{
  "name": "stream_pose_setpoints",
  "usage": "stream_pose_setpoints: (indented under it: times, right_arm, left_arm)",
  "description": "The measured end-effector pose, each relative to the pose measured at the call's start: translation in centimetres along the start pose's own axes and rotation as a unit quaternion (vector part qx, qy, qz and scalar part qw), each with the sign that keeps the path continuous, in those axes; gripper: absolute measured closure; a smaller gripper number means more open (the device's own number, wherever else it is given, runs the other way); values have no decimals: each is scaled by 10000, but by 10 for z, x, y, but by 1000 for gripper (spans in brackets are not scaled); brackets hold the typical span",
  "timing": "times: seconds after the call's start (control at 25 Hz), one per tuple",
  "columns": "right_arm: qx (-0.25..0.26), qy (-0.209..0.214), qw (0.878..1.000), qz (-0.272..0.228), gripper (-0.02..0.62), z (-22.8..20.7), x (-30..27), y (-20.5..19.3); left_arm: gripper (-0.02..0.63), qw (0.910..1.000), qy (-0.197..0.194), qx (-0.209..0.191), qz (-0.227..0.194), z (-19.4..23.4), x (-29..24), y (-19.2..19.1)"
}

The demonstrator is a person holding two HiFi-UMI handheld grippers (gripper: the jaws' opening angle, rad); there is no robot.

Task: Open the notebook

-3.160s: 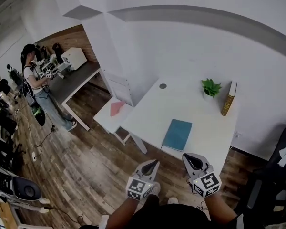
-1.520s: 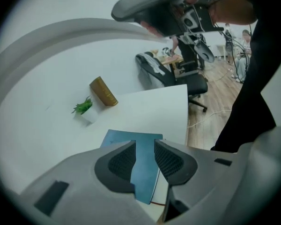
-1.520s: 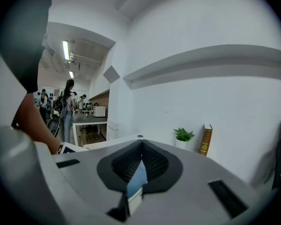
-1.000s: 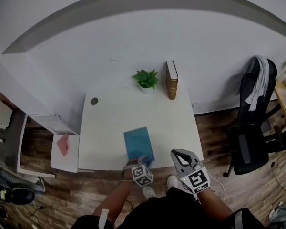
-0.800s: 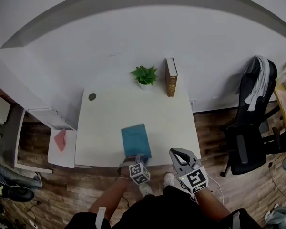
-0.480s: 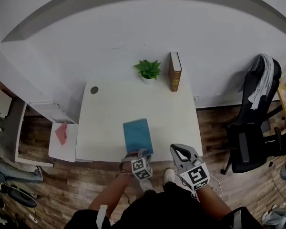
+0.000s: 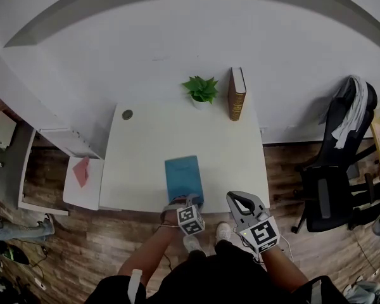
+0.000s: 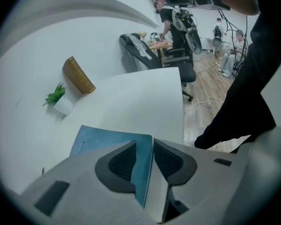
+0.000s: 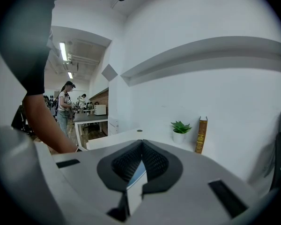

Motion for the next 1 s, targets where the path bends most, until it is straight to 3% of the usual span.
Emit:
stream_pose_setpoints:
  times: [0.4, 0.56, 0.68, 0.76, 0.84, 0.92, 1.0]
  right_arm:
    - [64, 97, 9999, 65, 594, 2, 5, -3]
    - [85, 178, 9998, 96, 594, 3, 3, -5]
    - [67, 281, 9996, 66, 594, 10, -2, -4]
    - [78, 376, 9993, 38, 594, 16, -7, -3]
    - [113, 481, 9988, 40, 594, 21, -12, -2]
    - [166, 589, 9981, 80, 594, 25, -17, -1]
    - [209, 682, 9974, 46, 594, 30, -23, 1]
  left_arm:
    - [557, 9999, -120, -46, -74, -4, 0, 6]
    - [586, 9965, -186, 619, -530, 5, 19, 7]
    - [592, 9869, -110, 1258, -1003, 13, 36, 4]
    - [596, 9716, -37, 1843, -1485, 18, 50, -2]
    - [597, 9444, 17, 2522, -2108, 26, 67, -9]
    - [597, 9060, 85, 3182, -2791, 33, 87, -18]
    - [598, 8520, 141, 3890, -3500, 38, 106, -31]
Point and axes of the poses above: the fingertips, and each gripper's own axes: x backward along the fingers, z to its left, y out of its top, the point moved 7 cm from there along x, backward along the fingers
